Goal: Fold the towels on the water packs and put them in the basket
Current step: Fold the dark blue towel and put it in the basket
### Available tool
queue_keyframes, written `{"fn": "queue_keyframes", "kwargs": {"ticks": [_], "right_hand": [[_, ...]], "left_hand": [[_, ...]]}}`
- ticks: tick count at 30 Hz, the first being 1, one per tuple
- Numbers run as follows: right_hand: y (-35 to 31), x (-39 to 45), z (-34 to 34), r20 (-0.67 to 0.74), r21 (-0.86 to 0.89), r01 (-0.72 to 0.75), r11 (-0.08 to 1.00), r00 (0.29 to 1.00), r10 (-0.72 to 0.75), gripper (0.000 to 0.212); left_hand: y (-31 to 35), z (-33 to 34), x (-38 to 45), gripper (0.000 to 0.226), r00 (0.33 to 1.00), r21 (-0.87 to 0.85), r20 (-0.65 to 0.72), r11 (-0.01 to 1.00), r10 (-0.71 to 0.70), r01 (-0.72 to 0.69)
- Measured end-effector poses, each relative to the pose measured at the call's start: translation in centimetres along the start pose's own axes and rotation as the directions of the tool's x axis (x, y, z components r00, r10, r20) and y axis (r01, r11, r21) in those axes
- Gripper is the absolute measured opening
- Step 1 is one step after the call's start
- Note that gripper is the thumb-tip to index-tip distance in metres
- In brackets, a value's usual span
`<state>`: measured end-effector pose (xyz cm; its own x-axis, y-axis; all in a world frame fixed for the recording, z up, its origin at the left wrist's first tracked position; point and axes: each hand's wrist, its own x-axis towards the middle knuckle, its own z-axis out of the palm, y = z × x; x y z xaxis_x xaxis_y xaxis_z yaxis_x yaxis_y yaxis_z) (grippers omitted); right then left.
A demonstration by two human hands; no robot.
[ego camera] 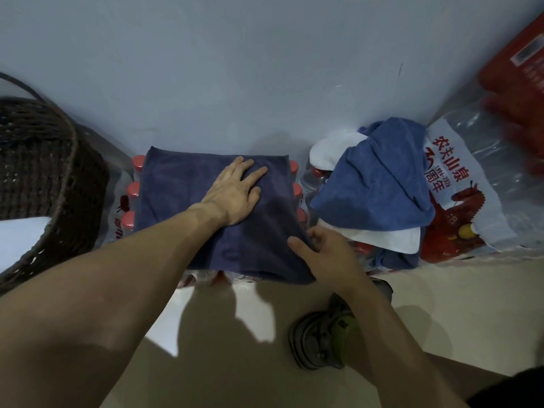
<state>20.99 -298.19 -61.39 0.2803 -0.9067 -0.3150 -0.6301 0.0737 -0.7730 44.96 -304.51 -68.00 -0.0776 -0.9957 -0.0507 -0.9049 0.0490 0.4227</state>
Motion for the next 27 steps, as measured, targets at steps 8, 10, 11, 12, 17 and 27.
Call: {"fn": "queue_keyframes", "kwargs": {"ticks": [8, 10, 11, 12, 17, 27], "right_hand": [[1.4, -0.7, -0.3, 0.288, 0.128, -0.449, 0.884, 0.87, 0.4, 0.024], [1.5, -0.4, 0.1, 0.211, 0.155, -0.425, 0.892, 0.896, 0.39, 0.033], [1.7, -0.2, 0.3, 0.145, 0.12, -0.376, 0.919, 0.922, 0.358, 0.04], [1.7, -0.1, 0.6, 0.075, 0.057, -0.315, 0.947, 0.948, 0.31, 0.047], [2.4, -0.8, 1.6, -0.094, 0.011, -0.156, 0.988, 0.983, 0.156, 0.065], [5.4, -3.2, 3.6, -0.238, 0.274, -0.253, 0.928, 0.917, 0.32, 0.053]], "left_hand": [[1.0, -0.5, -0.1, 0.055, 1.0, 0.062, -0.005, 0.998, -0.017, 0.018], [2.0, -1.0, 0.3, 0.055, 0.999, 0.145, -0.01, 0.988, -0.053, 0.054], [2.6, -1.2, 0.6, 0.054, 0.998, 0.194, -0.023, 0.979, -0.059, 0.063], [3.2, -1.4, 1.0, 0.052, 0.998, 0.234, -0.049, 0.971, -0.038, 0.049], [4.6, -0.4, 2.6, 0.05, 0.99, 0.112, -0.051, 0.986, 0.131, -0.124], [4.2, 1.9, 3.4, 0.072, 0.997, 0.23, -0.012, 0.97, 0.082, -0.077]]}}
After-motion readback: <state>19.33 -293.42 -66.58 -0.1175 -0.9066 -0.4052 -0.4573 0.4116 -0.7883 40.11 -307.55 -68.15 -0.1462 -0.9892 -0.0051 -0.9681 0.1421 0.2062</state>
